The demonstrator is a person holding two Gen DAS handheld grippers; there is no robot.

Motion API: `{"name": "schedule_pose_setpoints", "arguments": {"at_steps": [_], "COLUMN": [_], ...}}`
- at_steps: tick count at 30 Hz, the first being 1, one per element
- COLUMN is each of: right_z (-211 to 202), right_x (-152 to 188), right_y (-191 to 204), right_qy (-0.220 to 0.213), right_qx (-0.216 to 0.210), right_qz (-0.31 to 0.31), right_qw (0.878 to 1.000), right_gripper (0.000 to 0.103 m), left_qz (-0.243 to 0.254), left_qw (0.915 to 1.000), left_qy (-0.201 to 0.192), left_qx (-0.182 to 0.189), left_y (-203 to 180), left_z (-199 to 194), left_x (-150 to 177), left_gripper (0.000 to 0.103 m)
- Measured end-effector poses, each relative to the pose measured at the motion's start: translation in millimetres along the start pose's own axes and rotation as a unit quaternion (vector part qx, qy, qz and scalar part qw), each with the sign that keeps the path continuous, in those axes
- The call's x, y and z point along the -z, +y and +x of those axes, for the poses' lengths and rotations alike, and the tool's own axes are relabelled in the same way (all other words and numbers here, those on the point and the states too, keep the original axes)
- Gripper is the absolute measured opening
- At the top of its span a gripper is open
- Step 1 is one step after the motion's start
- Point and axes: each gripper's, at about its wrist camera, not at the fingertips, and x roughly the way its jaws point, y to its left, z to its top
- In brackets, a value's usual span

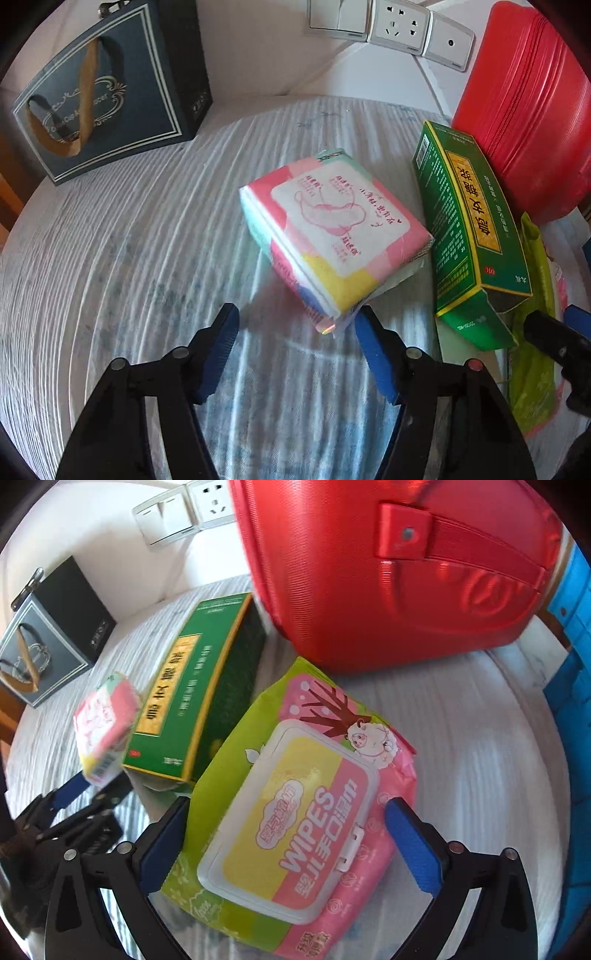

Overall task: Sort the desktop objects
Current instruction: 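Close the left tool on the pink pad pack while the right tool grips the green box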

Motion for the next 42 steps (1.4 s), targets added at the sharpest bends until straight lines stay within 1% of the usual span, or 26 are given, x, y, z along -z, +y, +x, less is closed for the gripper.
{"name": "schedule_pose_setpoints", "arguments": {"at_steps": [3, 5, 7, 8, 10, 11, 13, 15, 16, 17, 18, 19, 20, 21, 22, 23, 24, 26, 27, 28, 29, 30, 34, 35, 38, 42], "right_z": [-16.3, -30.3, -35.7, -35.9, -34.5, -33.0, -29.1, -25.6, -26.0, -23.2, -19.0, -13.1, -8.4, -4.8, -0.2, 3.7, 7.4, 17.0, 22.1, 25.9, 29.6, 32.2, 29.7, 25.2, 2.0, -27.4], "right_x": [-3.3, -11.0, -19.9, -24.2, -32.3, -36.8, -47.6, -56.0, -56.0, -58.3, -60.1, -63.0, -66.0, -64.1, -62.6, -61.8, -59.3, -55.3, -53.9, -51.5, -50.2, -48.9, -46.1, -44.9, -37.2, -22.2], "right_y": [-1.1, 8.9, 21.3, 27.2, 35.9, 38.0, 38.5, 36.8, 38.2, 37.5, 36.5, 37.5, 40.1, 39.7, 44.2, 48.8, 53.9, 65.0, 69.4, 71.8, 74.0, 75.5, 79.1, 78.5, 80.8, 84.9], "right_qy": [-0.028, -0.049, -0.056, -0.058, -0.062, -0.063, -0.068, -0.070, -0.069, -0.067, -0.063, -0.057, -0.052, -0.046, -0.043, -0.039, -0.035, -0.026, -0.025, -0.025, -0.027, -0.028, -0.036, -0.041, -0.067, -0.081], "right_qx": [-0.005, -0.026, -0.045, -0.048, -0.056, -0.056, -0.057, -0.054, -0.052, -0.046, -0.045, -0.051, -0.057, -0.059, -0.063, -0.066, -0.067, -0.068, -0.063, -0.055, -0.044, -0.036, -0.036, -0.044, -0.057, -0.078], "right_qz": [-0.005, -0.020, -0.033, -0.038, -0.045, -0.043, -0.029, -0.023, -0.023, -0.021, -0.018, -0.018, -0.020, -0.026, -0.033, -0.039, -0.044, -0.054, -0.057, -0.060, -0.063, -0.067, -0.080, -0.080, -0.097, -0.112], "right_qw": [1.000, 0.998, 0.997, 0.996, 0.995, 0.995, 0.996, 0.996, 0.996, 0.996, 0.997, 0.997, 0.997, 0.997, 0.997, 0.996, 0.996, 0.996, 0.996, 0.996, 0.997, 0.997, 0.995, 0.995, 0.991, 0.987], "right_gripper": [0.103, 0.103, 0.103, 0.103, 0.103, 0.103, 0.103, 0.103, 0.099, 0.095, 0.094, 0.093, 0.093, 0.093, 0.093, 0.093, 0.093, 0.089, 0.089, 0.085, 0.073, 0.067, 0.055, 0.053, 0.052, 0.052], "left_qz": [-0.002, 0.004, 0.009, 0.005, -0.022, -0.039, -0.072, -0.099, -0.107, -0.106, -0.096, -0.074, -0.060, -0.065, -0.061, -0.056, -0.053, -0.051, -0.048, -0.045, -0.042, -0.041, -0.042, -0.042, -0.043, -0.056], "left_qw": [0.9999, 0.9996, 0.9989, 0.9986, 0.9980, 0.9980, 0.9959, 0.9917, 0.9907, 0.9913, 0.9927, 0.9965, 0.9975, 0.9975, 0.9978, 0.9980, 0.9979, 0.9983, 0.9984, 0.9984, 0.9985, 0.9985, 0.9981, 0.9980, 0.9973, 0.9959], "left_qy": [-0.010, -0.027, -0.046, -0.052, -0.053, -0.043, -0.013, 0.026, 0.034, 0.045, 0.051, 0.030, 0.035, 0.025, 0.025, 0.022, 0.017, 0.010, 0.007, 0.003, -0.001, -0.005, -0.020, -0.026, -0.038, -0.056], "left_qx": [0.002, 0.006, 0.009, 0.011, 0.025, 0.025, 0.053, 0.077, 0.077, 0.064, 0.051, 0.025, 0.010, 0.016, 0.002, -0.022, -0.034, -0.027, -0.031, -0.034, -0.035, -0.035, -0.040, -0.040, -0.046, -0.045], "left_y": [3.9, 2.5, 1.4, 2.9, 9.6, 12.7, 14.6, 12.0, 9.0, 5.1, 0.8, -5.5, -7.2, -1.8, 3.6, 9.4, 16.4, 28.0, 30.6, 32.3, 33.2, 33.5, 35.5, 36.6, 35.9, 38.9], "left_z": [-13.9, -27.7, -41.0, -44.7, -43.8, -37.1, -11.6, 13.6, 22.8, 32.0, 38.2, 33.8, 33.9, 29.9, 27.6, 25.1, 24.1, 20.1, 17.7, 14.9, 12.3, 9.7, -5.6, -13.2, -36.5, -76.5], "left_x": [-0.1, -5.5, -14.2, -20.4, -36.5, -45.4, -63.3, -72.0, -72.3, -72.3, -70.3, -67.0, -62.5, -58.2, -54.2, -50.2, -47.1, -42.1, -40.2, -38.0, -35.9, -33.2, -25.3, -21.9, -13.2, 4.3], "left_gripper": [0.065, 0.065, 0.066, 0.070, 0.077, 0.078, 0.078, 0.078, 0.078, 0.079, 0.078, 0.079, 0.078, 0.077, 0.075, 0.074, 0.074, 0.072, 0.071, 0.070, 0.070, 0.069, 0.068, 0.068, 0.068, 0.068]}}
